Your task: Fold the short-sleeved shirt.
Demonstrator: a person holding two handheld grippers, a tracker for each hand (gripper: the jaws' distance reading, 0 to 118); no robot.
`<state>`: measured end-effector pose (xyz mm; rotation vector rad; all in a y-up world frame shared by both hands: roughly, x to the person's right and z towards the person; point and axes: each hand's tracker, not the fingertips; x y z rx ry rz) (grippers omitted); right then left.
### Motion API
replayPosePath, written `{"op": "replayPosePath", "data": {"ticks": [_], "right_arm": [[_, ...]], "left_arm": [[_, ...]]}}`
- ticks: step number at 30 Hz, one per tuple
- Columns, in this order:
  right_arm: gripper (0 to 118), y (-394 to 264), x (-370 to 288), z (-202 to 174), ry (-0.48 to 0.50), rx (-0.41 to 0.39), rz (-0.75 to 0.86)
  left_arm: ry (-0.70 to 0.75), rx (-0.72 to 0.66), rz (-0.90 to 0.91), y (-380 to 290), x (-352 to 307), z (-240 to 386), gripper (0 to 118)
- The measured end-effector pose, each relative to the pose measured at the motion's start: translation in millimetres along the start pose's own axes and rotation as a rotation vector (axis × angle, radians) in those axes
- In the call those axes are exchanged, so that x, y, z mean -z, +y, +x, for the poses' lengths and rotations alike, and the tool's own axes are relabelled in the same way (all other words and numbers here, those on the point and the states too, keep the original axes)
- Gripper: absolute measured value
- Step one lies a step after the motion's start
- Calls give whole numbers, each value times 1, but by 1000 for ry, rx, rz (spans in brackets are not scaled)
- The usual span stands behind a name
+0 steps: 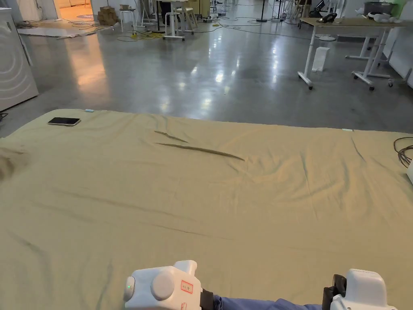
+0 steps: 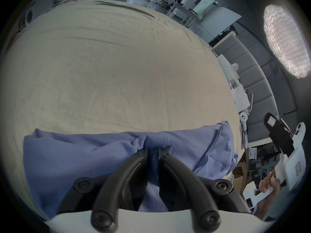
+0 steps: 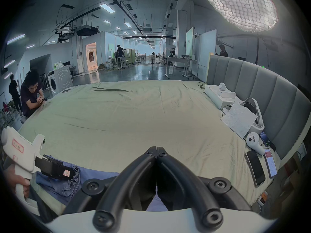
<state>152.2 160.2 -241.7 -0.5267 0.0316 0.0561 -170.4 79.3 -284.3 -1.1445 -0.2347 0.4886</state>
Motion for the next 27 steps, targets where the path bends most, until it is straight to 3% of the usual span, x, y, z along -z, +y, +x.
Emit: {"op": "replayPosePath", "data": {"ticks": [4, 7, 11, 16, 27], "right_arm": [[0, 3, -3, -2, 6, -10, 8], [0, 5, -3, -1, 5, -18, 12], [0, 6, -1, 0, 9, -17, 10], [0, 6, 1, -1, 13, -17, 10], [0, 13, -3, -8, 25, -29, 29]], "left_arm": [[-68, -67, 61, 8, -40, -13, 15], [-90, -80, 114, 9, -81, -33, 46], [-83, -134, 158, -1, -124, -81, 66], [-30, -204, 144, -23, -132, -145, 66], [-356, -289, 74, -34, -63, -197, 67]]}}
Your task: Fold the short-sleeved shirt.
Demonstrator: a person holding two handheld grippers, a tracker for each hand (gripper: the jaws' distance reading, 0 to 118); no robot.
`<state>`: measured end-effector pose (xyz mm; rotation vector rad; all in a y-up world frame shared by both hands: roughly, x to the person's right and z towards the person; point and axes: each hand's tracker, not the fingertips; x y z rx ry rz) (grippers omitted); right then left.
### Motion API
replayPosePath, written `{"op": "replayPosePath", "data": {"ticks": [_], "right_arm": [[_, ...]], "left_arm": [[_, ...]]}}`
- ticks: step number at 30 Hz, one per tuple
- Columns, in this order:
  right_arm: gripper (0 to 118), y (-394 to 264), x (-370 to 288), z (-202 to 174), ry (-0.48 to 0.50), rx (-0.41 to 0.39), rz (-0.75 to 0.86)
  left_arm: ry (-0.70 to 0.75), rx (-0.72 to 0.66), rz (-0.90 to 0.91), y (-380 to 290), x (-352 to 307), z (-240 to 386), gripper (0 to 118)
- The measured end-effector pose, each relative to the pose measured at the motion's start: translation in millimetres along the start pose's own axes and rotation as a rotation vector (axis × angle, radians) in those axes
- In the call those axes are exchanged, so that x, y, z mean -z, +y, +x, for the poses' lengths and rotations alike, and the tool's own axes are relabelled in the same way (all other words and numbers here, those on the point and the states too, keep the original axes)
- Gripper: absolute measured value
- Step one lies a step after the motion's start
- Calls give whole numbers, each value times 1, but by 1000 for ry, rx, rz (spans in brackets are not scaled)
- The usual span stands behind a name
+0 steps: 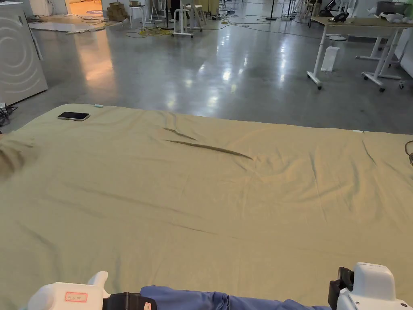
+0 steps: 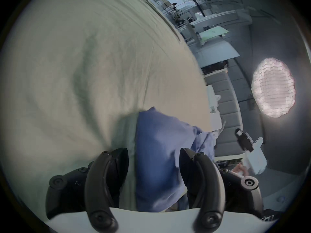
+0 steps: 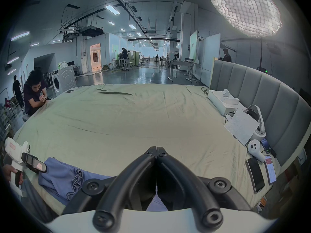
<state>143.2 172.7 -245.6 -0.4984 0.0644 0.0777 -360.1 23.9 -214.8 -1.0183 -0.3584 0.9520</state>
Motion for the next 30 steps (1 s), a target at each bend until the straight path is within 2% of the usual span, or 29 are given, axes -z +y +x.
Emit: {"op": "replayPosePath", "data": {"ticks": [3, 5, 7, 8, 9, 10, 12, 14, 16, 23, 28, 30], "right_arm": [[0, 0, -2, -1, -2, -5, 3], [0, 0, -2, -1, -3, -5, 1], [0, 0, -2, -2, -3, -5, -1], [0, -1, -3, -2, -2, -3, -1], [0, -1, -3, -2, -3, -3, 0], [0, -2, -3, -2, -4, -2, 0], [0, -2, -3, -3, 1, -1, 3], [0, -1, -2, -4, 11, 1, 8], [0, 0, -2, -7, 14, -1, 10], [0, 5, -2, -9, 27, -5, 26], [0, 8, -4, -7, 33, -1, 41], [0, 9, -4, -7, 34, 2, 48]], "left_arm": [[-127, -110, -15, 3, 7, -12, 67], [-163, -105, -39, 2, 9, -13, 67], [-152, -76, -32, -1, 12, -9, 61], [-143, -59, -32, -4, 13, -3, 55], [-106, -24, -40, -8, 13, 5, 33], [-77, 0, -43, -10, 15, 10, 18], [38, 34, -37, -13, 21, 13, 11], [-5, 16, -10, -14, 19, 18, 9], [21, 12, 8, -13, 15, 20, 8], [77, 163, -4, -10, -18, 73, 7], [173, 241, 31, 8, -67, 95, 7], [264, 303, 51, 16, -92, 102, 7]]}}
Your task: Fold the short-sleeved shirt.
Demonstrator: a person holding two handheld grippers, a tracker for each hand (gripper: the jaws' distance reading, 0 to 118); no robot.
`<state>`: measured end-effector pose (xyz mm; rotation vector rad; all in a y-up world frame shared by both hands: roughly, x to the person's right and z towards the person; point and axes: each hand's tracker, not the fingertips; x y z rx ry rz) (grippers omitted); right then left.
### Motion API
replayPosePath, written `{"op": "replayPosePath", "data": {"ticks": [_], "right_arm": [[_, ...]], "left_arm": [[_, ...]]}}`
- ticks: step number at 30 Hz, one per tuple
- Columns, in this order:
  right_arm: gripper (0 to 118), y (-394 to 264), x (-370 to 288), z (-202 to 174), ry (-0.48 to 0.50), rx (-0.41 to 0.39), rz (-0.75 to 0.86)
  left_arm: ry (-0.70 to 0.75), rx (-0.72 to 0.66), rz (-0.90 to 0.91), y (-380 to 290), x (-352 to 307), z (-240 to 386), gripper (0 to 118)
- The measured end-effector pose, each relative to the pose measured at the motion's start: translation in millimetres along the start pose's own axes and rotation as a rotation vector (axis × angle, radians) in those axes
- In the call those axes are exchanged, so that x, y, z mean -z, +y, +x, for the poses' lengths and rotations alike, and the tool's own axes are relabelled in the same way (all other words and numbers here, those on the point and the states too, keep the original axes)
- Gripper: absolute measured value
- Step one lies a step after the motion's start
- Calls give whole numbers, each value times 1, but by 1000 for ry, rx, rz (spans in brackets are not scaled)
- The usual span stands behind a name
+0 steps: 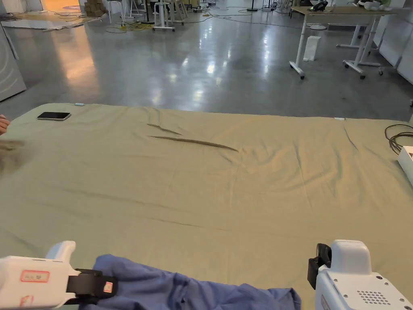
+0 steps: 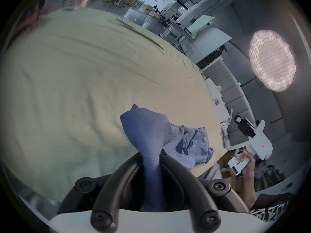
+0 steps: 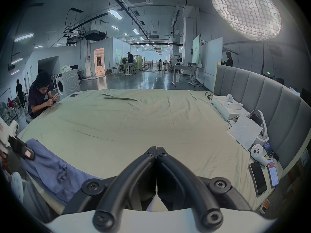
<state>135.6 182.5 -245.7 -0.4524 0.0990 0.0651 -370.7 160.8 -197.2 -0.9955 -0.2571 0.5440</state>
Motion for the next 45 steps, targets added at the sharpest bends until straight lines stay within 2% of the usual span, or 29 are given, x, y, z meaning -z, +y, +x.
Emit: {"op": "replayPosePath", "data": {"ticks": [5, 8, 17, 23, 29, 38, 43, 44, 45], "right_arm": [[0, 3, 1, -1, 6, 2, 12], [0, 2, 3, -4, 11, 3, 11], [0, 0, 2, -10, 22, -1, 4], [0, -3, 2, -5, 11, 4, -8], [0, -6, 0, 1, -4, 12, -17], [0, -12, -2, 6, -19, 24, -35], [0, -14, -2, 8, -25, 23, -43], [0, -14, -2, 9, -26, 23, -45], [0, -13, -2, 9, -27, 24, -44]], "left_arm": [[242, 51, 17, 15, -43, -3, 7], [359, 110, -4, 12, -47, 25, 7], [315, 185, -69, 3, -16, 105, 7], [255, 202, -114, 6, 17, 135, 7], [198, 149, -172, 0, 66, 164, 7], [237, 80, -274, -23, 163, 184, 8], [205, 8, -244, -25, 169, 178, 15], [199, 10, -234, -25, 164, 177, 19], [175, 17, -228, -25, 159, 176, 28]]}}
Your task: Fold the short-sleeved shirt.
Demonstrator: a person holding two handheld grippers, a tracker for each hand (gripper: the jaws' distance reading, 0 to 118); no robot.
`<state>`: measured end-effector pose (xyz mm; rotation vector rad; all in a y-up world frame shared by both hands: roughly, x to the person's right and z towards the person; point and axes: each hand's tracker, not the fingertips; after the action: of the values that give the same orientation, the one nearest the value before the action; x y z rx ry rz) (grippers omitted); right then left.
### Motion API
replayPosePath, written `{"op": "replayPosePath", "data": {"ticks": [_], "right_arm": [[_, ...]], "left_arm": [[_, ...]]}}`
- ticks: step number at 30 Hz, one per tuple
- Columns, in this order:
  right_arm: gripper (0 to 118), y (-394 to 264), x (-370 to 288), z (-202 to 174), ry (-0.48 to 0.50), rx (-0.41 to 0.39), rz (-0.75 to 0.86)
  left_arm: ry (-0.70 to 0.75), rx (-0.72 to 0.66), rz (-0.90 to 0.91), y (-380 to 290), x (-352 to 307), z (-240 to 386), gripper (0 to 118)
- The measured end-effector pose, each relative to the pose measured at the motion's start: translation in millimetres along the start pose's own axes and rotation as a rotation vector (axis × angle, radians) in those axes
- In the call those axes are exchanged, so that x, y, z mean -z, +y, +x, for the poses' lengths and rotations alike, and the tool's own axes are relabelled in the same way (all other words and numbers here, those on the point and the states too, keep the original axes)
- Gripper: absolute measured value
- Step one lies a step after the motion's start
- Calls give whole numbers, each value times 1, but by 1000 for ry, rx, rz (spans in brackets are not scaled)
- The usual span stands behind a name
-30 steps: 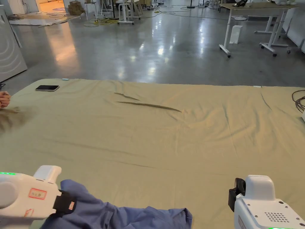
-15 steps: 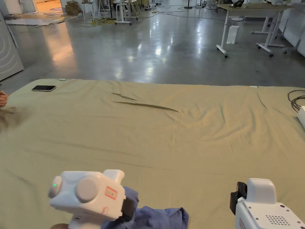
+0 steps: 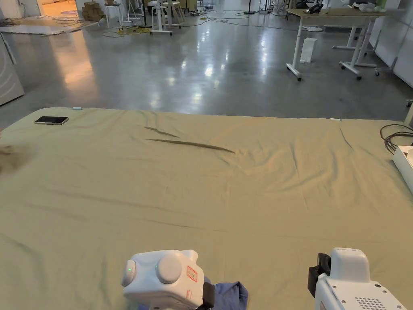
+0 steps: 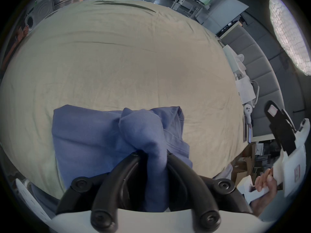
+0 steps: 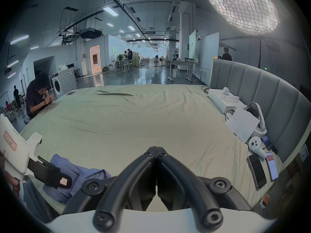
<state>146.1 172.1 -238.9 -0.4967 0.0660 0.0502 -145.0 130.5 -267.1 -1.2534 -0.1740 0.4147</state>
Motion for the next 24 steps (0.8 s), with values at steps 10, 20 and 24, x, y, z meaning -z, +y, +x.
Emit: {"op": "replayPosePath", "data": {"ticks": [10, 20, 24], "right_arm": [[0, 1, 1, -1, 6, 11, 2], [0, -2, -1, 0, 0, 10, -3], [0, -2, -2, 1, 0, 12, -4]], "left_arm": [[-167, -57, 111, -1, -50, -25, 53], [-219, -5, 57, -13, 1, -13, 12], [-227, 24, 43, -13, 33, 0, 10]]}}
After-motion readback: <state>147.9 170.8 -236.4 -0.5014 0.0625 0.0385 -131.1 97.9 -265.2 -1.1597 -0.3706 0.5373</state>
